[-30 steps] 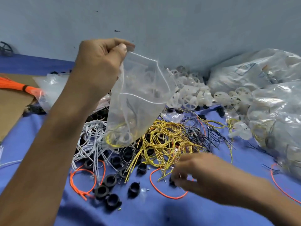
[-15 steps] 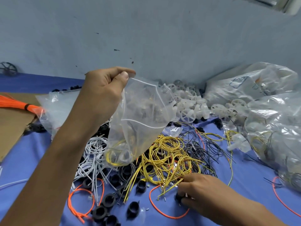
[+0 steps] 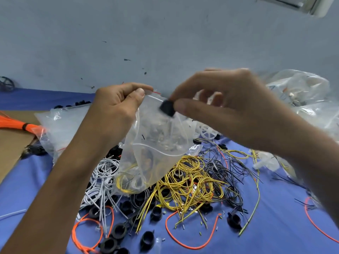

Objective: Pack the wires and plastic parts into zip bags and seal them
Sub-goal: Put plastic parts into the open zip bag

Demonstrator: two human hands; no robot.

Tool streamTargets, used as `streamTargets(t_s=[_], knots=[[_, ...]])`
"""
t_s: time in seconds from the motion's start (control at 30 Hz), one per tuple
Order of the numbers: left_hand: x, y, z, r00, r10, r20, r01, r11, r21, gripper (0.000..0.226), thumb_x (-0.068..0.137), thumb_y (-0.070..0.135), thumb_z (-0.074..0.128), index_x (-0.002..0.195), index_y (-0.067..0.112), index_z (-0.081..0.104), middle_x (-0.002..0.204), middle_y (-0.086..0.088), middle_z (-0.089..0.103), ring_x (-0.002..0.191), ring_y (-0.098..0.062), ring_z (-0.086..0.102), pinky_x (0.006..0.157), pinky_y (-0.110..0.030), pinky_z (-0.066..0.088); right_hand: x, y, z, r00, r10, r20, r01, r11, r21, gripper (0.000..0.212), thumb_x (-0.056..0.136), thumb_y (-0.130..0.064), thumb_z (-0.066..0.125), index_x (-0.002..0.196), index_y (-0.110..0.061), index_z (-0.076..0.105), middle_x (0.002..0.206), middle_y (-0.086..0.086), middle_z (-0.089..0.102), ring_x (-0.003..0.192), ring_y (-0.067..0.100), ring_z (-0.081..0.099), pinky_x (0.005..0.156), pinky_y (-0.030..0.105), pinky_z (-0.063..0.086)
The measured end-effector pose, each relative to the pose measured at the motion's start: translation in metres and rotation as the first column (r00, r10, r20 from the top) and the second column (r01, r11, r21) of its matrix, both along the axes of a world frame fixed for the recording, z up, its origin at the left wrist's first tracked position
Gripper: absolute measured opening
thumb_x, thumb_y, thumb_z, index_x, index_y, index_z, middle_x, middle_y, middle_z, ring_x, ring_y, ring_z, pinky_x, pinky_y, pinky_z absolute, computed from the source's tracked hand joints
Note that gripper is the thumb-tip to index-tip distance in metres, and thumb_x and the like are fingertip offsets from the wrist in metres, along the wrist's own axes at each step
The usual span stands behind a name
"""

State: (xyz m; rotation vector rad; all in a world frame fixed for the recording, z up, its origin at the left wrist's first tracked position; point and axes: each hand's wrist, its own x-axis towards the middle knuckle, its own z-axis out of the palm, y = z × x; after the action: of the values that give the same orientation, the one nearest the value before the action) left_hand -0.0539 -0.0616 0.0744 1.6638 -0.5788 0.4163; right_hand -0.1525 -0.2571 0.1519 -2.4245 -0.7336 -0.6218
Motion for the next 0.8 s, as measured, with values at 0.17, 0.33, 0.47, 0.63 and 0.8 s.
streamTargets(t_s=[0.17,0.33,0.47,0.63,0.8], knots=[[0.004,0.003,0.002,1.0,0.025,-0.017,-0.026,0.998,-0.058,0.024,0.103,0.022,0.053,0.096,0.029,0.075,0.041,0.015,0.036,0.036,-0.003,0.028,0.037,-0.011,0.023,0.075,-0.056,-0.003,0.965,-0.261,0.002,0.26,0.962,0.085,0.005,0.087,-0.03,0.071,0.091,-0.03,0.074,0.079,-0.012,0.071,0.055,-0.003,0.055,0.065,0.019,0.042],[0.007,0.0,-0.002,1.0,-0.008,-0.021,0.006,0.998,-0.065,0.024,0.103,0.022,0.053,0.096,0.028,0.076,0.04,0.015,0.031,0.036,-0.003,0.024,0.036,-0.012,0.019,0.158,-0.132,-0.055,0.778,-0.617,-0.122,0.58,0.778,-0.24,0.016,0.09,-0.022,0.065,0.101,-0.019,0.076,0.097,0.004,0.075,0.065,0.007,0.06,0.065,0.023,0.045],[0.008,0.004,-0.004,0.999,-0.028,-0.036,0.024,0.995,-0.092,0.021,0.099,0.027,0.057,0.1,0.029,0.078,0.058,0.001,0.067,0.053,-0.008,0.056,0.053,-0.016,0.046,0.208,-0.169,-0.112,0.668,-0.725,-0.171,0.574,0.647,-0.502,0.027,0.092,-0.025,0.063,0.117,-0.017,0.068,0.12,0.008,0.069,0.108,0.028,0.063,0.088,0.032,0.048],[0.011,0.006,-0.006,0.998,-0.017,-0.061,0.01,0.995,-0.103,0.024,0.093,0.035,0.058,0.105,0.027,0.077,0.091,-0.006,0.077,0.083,-0.032,0.073,0.088,-0.055,0.058,0.251,-0.171,-0.16,0.678,-0.641,-0.36,0.46,0.751,-0.473,0.045,0.097,-0.033,0.059,0.139,-0.02,0.049,0.128,0.014,0.061,0.107,0.03,0.06,0.085,0.032,0.045],[0.012,0.008,-0.007,0.998,0.008,-0.066,-0.014,0.996,-0.089,0.026,0.09,0.038,0.056,0.101,0.031,0.078,0.084,0.0,0.077,0.071,-0.013,0.069,0.082,-0.042,0.056,0.269,-0.17,-0.179,0.688,-0.644,-0.334,0.422,0.73,-0.538,0.038,0.101,-0.023,0.049,0.139,-0.026,0.047,0.132,0.013,0.061,0.115,0.031,0.058,0.095,0.038,0.047]])
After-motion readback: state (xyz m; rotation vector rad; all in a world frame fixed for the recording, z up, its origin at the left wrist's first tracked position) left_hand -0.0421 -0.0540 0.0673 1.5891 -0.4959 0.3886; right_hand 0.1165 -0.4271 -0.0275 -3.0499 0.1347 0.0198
